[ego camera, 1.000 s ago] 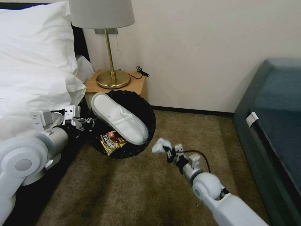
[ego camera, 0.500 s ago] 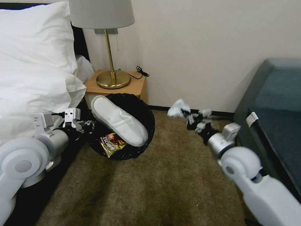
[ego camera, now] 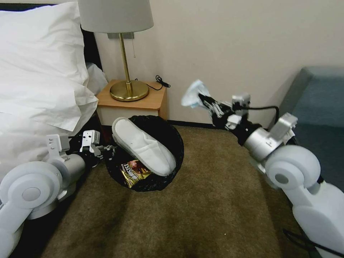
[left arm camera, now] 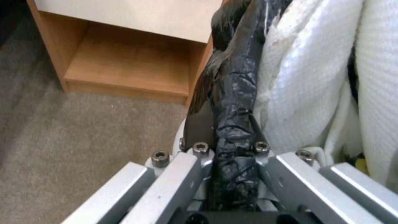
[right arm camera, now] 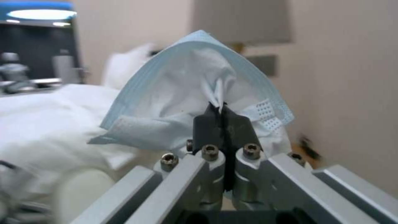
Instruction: Pick up the trash bin, then pick up the garbage on the floor and place it into the trash bin.
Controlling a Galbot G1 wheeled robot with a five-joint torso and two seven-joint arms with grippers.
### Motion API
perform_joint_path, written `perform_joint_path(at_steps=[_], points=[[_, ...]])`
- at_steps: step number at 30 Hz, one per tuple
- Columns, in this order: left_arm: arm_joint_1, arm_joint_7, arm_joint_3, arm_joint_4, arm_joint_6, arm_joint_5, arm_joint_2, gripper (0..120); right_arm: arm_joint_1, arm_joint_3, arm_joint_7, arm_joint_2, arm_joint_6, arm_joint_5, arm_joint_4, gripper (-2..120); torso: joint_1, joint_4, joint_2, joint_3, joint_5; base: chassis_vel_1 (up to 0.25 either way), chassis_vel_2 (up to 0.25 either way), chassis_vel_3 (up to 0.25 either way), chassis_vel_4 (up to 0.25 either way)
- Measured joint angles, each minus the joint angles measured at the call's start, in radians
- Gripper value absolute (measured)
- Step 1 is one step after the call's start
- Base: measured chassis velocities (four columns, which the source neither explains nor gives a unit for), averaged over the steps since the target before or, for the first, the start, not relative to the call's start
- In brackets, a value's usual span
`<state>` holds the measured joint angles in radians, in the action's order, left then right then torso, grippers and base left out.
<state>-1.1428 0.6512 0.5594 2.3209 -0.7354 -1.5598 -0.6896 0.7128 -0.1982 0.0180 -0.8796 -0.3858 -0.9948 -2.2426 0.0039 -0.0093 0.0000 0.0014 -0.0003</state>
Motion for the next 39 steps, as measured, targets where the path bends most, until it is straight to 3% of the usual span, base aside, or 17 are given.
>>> perform_joint_path(at_steps=[11, 17, 29, 39], points=[[0.014, 0.018, -0.028, -0.002, 0.000, -0.007, 0.001, 3, -0.081, 0.129, 0.001, 0.038, -0.071, -0.092, -0.062, 0, 0.000, -0.0005, 0.000, 0.000, 0.0003, 0.000, 0.000, 0.000, 0.000], [0.016, 0.028, -0.032, -0.002, 0.000, -0.010, 0.011, 3, -0.111, 0.179, 0.039, 0.055, -0.190, -0.248, -0.111, 0, 0.000, -0.0005, 0.000, 0.000, 0.0003, 0.000, 0.000, 0.000, 0.000], [0.026, 0.037, -0.042, 0.010, 0.000, -0.005, 0.011, 3, -0.144, 0.316, 0.138, 0.026, -0.275, -0.319, -0.133, 0, 0.000, -0.0006, 0.000, 0.000, 0.0003, 0.000, 0.000, 0.000, 0.000], [0.027, 0.041, -0.037, 0.027, 0.000, -0.006, 0.010, 3, -0.153, 0.394, 0.321, -0.021, -0.344, -0.427, -0.125, 0, 0.000, -0.0005, 0.000, 0.000, 0.0003, 0.000, 0.000, 0.000, 0.000]])
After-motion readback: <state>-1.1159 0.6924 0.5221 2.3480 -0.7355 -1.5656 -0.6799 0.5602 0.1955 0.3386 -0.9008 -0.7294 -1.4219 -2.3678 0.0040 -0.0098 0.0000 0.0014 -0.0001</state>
